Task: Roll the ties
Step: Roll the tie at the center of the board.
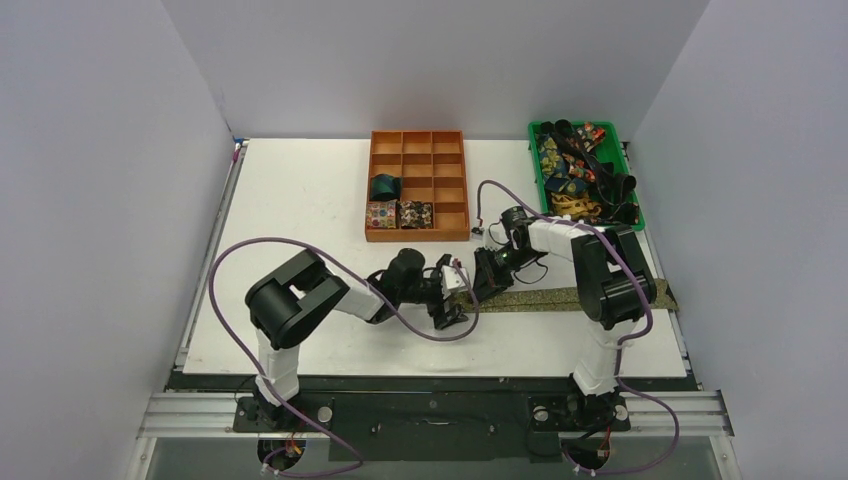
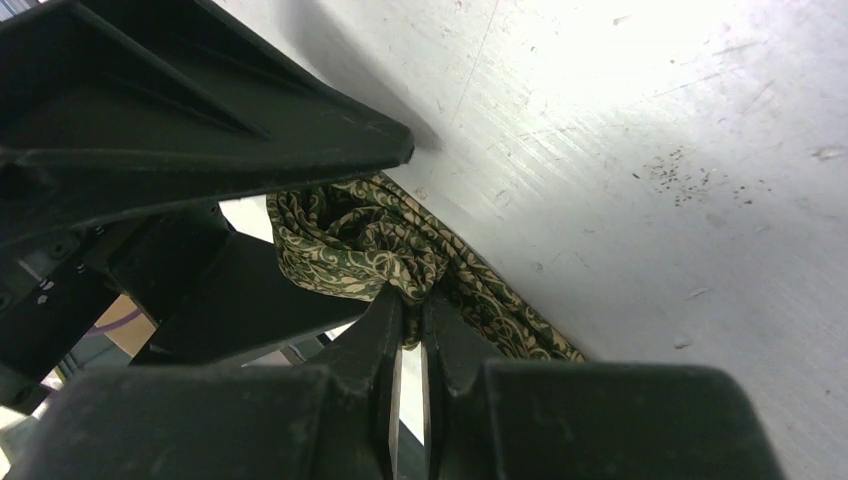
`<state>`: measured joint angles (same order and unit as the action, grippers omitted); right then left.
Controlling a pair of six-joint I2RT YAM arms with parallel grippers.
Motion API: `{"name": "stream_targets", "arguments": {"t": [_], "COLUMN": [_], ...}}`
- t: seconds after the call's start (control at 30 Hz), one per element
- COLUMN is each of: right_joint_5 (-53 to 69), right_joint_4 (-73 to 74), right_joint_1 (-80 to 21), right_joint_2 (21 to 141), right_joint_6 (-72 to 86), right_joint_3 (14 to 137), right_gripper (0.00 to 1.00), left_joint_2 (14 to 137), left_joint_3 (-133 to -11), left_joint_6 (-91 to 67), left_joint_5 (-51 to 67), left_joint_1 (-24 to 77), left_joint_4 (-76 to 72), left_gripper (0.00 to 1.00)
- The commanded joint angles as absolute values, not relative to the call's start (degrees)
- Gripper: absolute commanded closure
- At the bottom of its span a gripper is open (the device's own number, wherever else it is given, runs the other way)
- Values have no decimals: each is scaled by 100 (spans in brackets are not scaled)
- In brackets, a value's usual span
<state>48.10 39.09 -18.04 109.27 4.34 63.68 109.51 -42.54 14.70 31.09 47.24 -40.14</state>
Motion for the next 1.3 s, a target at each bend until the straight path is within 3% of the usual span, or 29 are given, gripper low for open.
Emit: {"name": "stream_targets", "arguments": {"t": [0.0,0.1,0.17,0.2,0.27,0.37,0.47,0.57,0.8,0.83,1.0,1.27], "right_joint_5": [4506,4561,4639,4649,4697,4818,5010,5070,4823,4811,4060,3441], "right_joint_4": [3561,3578,3677,3724,3870,3932,3881,3774,4043,4061,3989,3882], "right_joint_1": [-1849,-1877,-1880,-1876,-1825,-1683,-1674,-1695,-1660,-1656,-1676,-1745], "right_joint_2": [10714,10656,10630,10615,10509,10280,10275,10317,10454,10448,10485,10714], "right_joint_6": [256,240,231,201,172,267,399,499,224,159,69,123], "right_joint_3": [6222,6214,6266,6301,6326,6273,6289,6297,6250,6212,6035,6027], "right_gripper": [100,100,99,97,88,77,84,100,100,100,100,100], "left_joint_2": [11125,11238,11289,11296,11259,11208,11216,11237,11237,11239,11000,10510], "left_joint_3": [-4720,-4768,-4913,-4948,-5017,-4913,-4867,-4900,-4839,-4841,-4523,-4108], "left_joint_6": [2134,2289,2375,2453,2574,2632,2607,2548,2447,2451,2012,1605], "left_joint_5": [3488,3675,3817,3860,3942,3985,3944,3923,3896,3890,4068,4350], "left_joint_1": [4696,4693,4693,4693,4670,4615,4614,4618,4503,4502,4358,4212], "left_joint_4": [-3983,-3709,-3386,-3070,-2612,-2356,-2307,-2286,-2384,-2393,-2949,-3642], "left_gripper": [14,25,39,51,65,72,73,74,73,71,39,35]}}
